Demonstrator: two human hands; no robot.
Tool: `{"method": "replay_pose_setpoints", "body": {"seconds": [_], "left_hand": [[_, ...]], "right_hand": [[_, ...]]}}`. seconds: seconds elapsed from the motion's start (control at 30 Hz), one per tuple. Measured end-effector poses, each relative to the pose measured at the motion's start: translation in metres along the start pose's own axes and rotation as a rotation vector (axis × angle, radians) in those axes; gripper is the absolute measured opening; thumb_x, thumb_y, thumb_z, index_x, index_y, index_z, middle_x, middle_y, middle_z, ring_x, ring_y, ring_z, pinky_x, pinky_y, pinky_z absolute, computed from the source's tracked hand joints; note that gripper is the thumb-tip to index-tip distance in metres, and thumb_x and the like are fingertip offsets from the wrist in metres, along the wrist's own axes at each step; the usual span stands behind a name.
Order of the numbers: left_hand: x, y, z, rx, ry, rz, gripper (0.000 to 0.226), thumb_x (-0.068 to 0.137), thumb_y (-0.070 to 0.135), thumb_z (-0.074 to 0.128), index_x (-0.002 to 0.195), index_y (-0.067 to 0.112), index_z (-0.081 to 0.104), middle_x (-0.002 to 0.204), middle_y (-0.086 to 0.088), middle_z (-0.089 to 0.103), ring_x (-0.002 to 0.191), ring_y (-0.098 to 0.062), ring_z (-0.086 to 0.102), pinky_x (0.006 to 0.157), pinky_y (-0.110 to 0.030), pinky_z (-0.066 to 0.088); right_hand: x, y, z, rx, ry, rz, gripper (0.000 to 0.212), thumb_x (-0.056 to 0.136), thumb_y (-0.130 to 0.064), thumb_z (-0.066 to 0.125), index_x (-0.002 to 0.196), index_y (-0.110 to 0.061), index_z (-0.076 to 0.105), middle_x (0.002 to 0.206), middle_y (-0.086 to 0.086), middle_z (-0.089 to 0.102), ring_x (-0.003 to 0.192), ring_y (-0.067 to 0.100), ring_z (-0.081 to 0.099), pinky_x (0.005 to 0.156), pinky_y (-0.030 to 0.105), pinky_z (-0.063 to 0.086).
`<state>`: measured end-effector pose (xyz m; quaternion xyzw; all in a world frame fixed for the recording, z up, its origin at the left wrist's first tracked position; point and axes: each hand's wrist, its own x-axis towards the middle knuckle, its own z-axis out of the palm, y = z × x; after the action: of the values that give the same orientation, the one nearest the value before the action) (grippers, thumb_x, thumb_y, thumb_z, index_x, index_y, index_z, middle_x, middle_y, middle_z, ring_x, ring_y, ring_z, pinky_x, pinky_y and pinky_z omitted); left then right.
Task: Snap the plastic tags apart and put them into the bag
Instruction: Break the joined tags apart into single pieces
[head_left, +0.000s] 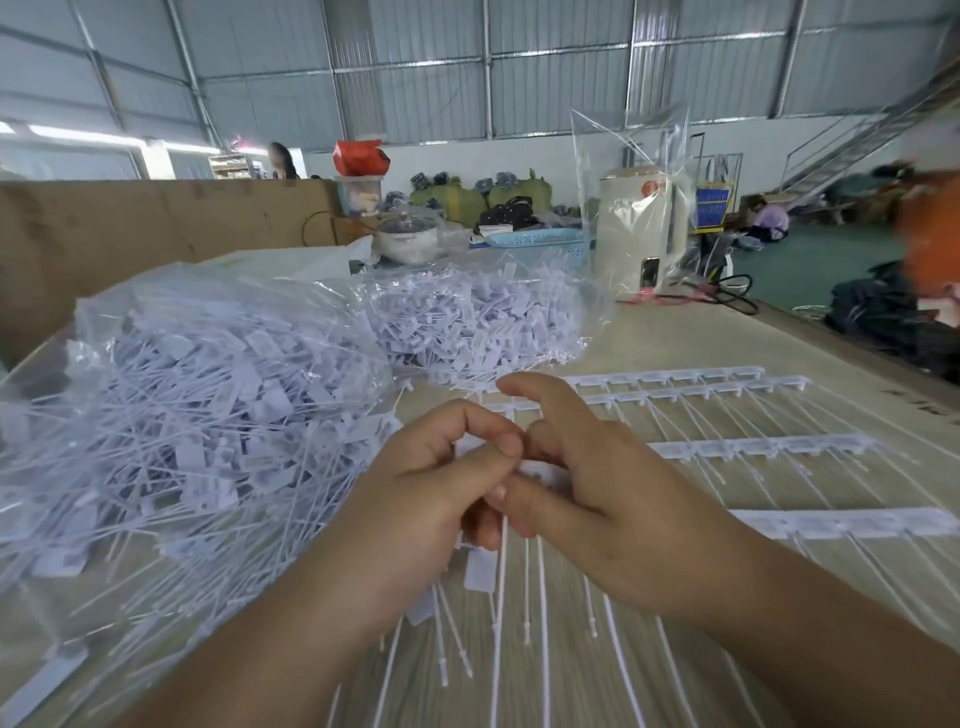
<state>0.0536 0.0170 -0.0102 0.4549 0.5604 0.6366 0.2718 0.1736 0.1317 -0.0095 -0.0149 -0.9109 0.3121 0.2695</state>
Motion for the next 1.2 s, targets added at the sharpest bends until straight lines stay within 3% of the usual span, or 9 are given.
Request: {"method": "replay_pose_setpoints", "body": {"seconds": [0.1,0.17,0.27,0.33,0.5,0.6,0.83,1.0,1.2], "left_hand": [[0.004,0.0,-0.007,0.001,0.071,0.006,0.008,0.077,0.03,0.068,0.079,0.022,0.071,0.059,-0.013,0.056,0.049,-0.019,0.049,0.048,-0.025,0.039],[0.006,0.002,-0.013,-0.022,0.125,0.02,0.008,0.075,0.031,0.074,0.079,0.024,0.072,0.063,-0.013,0.061,0.054,-0.02,0.05,0.046,-0.024,0.039],[0.005,0.005,-0.02,0.022,0.131,0.02,0.01,0.076,0.034,0.071,0.08,0.025,0.072,0.06,-0.008,0.064,0.051,-0.017,0.05,0.048,-0.024,0.039],[0.004,0.005,-0.019,0.123,0.083,0.004,0.013,0.076,0.041,0.073,0.081,0.029,0.072,0.063,-0.005,0.066,0.052,-0.016,0.051,0.053,-0.027,0.04],[0.001,0.007,-0.012,0.174,0.087,0.035,0.029,0.065,0.05,0.067,0.082,0.027,0.07,0.056,0.0,0.063,0.046,-0.008,0.051,0.048,-0.017,0.042],[0.002,0.006,-0.008,0.132,0.137,0.054,0.022,0.07,0.045,0.064,0.079,0.025,0.068,0.057,-0.003,0.064,0.046,-0.01,0.051,0.048,-0.018,0.042],[0.002,0.004,0.002,-0.026,0.282,0.108,0.009,0.073,0.035,0.065,0.073,0.028,0.069,0.053,-0.003,0.061,0.047,-0.012,0.051,0.047,-0.018,0.041],[-0.001,0.008,0.006,-0.165,0.343,0.039,0.008,0.07,0.035,0.065,0.068,0.028,0.07,0.05,-0.001,0.055,0.046,-0.01,0.051,0.053,-0.026,0.042],[-0.003,0.009,0.012,-0.257,0.334,-0.001,0.016,0.08,0.025,0.064,0.065,0.027,0.069,0.052,-0.003,0.055,0.044,-0.01,0.05,0.042,-0.019,0.043]], "right_hand": [[0.0,-0.003,-0.009,-0.039,-0.012,0.008,0.043,0.092,-0.049,0.054,0.129,-0.029,0.045,0.073,-0.005,0.064,0.06,0.012,0.059,0.058,0.036,0.048],[0.001,-0.003,-0.016,-0.081,-0.042,0.041,0.031,0.092,-0.052,0.052,0.105,-0.025,0.058,0.067,-0.004,0.06,0.054,0.011,0.053,0.054,0.037,0.044],[0.002,0.0,-0.019,-0.151,-0.076,0.082,0.03,0.095,-0.044,0.053,0.073,-0.023,0.05,0.056,-0.009,0.047,0.051,0.009,0.044,0.052,0.029,0.032],[0.002,-0.001,-0.019,-0.187,-0.083,0.078,0.033,0.095,-0.041,0.054,0.066,-0.031,0.042,0.056,-0.015,0.048,0.051,0.007,0.045,0.052,0.024,0.028],[0.002,-0.006,-0.019,-0.208,-0.049,0.092,0.026,0.094,-0.042,0.055,0.07,-0.033,0.049,0.058,-0.014,0.049,0.055,0.008,0.047,0.053,0.026,0.032],[0.002,-0.007,-0.016,-0.239,0.024,0.114,0.027,0.092,-0.044,0.054,0.08,-0.021,0.056,0.057,-0.007,0.046,0.053,0.01,0.046,0.056,0.036,0.041],[0.002,-0.017,-0.006,-0.315,0.122,0.119,0.038,0.089,-0.052,0.04,0.092,-0.021,0.061,0.067,-0.002,0.056,0.063,0.017,0.054,0.062,0.039,0.046],[0.001,-0.022,0.003,-0.359,0.224,0.077,0.031,0.093,-0.051,0.041,0.079,-0.023,0.042,0.062,-0.007,0.045,0.062,0.02,0.051,0.054,0.036,0.039],[0.002,-0.021,0.009,-0.465,0.389,0.023,0.028,0.089,-0.039,0.05,0.074,-0.016,0.053,0.058,-0.01,0.039,0.05,0.023,0.048,0.043,0.033,0.037]]}}
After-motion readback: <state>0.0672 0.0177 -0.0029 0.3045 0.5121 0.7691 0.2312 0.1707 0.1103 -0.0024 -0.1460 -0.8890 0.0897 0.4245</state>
